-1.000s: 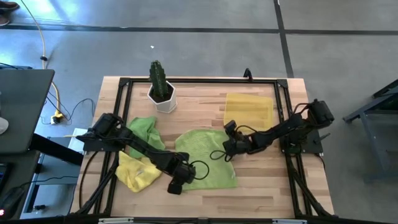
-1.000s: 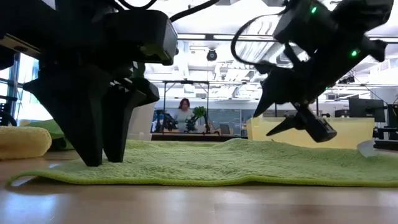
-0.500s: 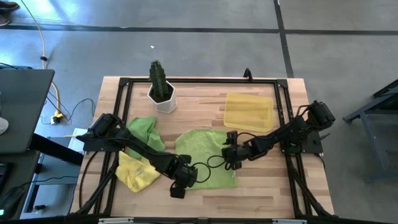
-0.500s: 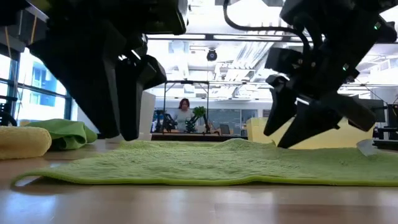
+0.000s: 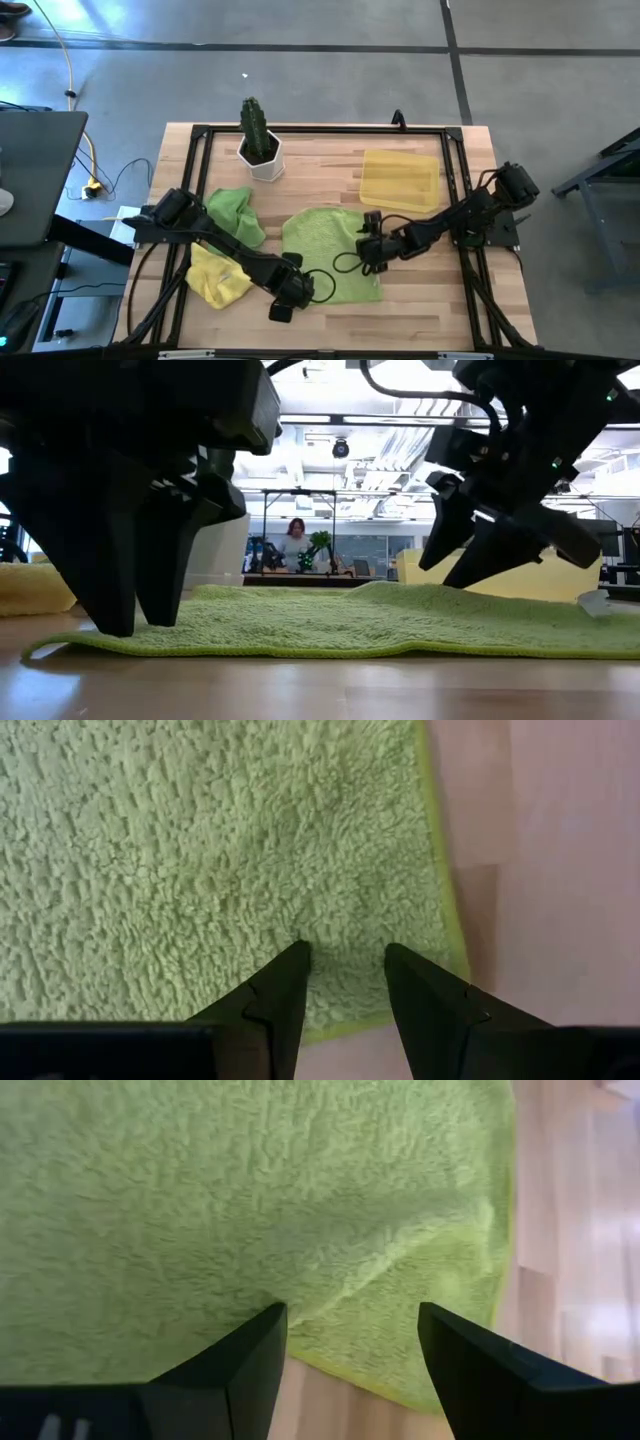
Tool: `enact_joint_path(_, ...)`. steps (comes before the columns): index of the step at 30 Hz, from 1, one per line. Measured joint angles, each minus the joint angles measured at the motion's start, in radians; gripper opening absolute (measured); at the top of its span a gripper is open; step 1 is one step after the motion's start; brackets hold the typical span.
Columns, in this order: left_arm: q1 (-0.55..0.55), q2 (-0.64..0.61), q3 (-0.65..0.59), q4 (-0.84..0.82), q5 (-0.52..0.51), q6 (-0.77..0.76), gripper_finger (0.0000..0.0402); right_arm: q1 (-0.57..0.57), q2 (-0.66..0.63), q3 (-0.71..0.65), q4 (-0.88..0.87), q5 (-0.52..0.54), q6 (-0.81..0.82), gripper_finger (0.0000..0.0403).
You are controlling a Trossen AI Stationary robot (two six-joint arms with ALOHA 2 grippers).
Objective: Roll microfiber towels into tight, uniform cylinder then place into a basket
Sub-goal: Fold the light green microfiber cloth
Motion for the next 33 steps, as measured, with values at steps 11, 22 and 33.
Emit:
enact_joint_path(11, -0.025, -0.001, 0.0, -0.067, 0.05, 0.002, 0.0131, -0.097, 0.0, 0.0, 0.018, -0.007, -0.025, 0.022)
enact_joint_path(22, -0.027, -0.003, 0.001, -0.142, 0.063, 0.046, 0.0131, -0.178, 0.0, 0.0, -0.008, -0.137, -0.109, 0.022)
enact_joint_path(33, -0.035, -0.003, 0.001, -0.141, 0.057, 0.046, 0.0131, -0.273, -0.006, -0.001, -0.022, 0.033, -0.259, 0.022)
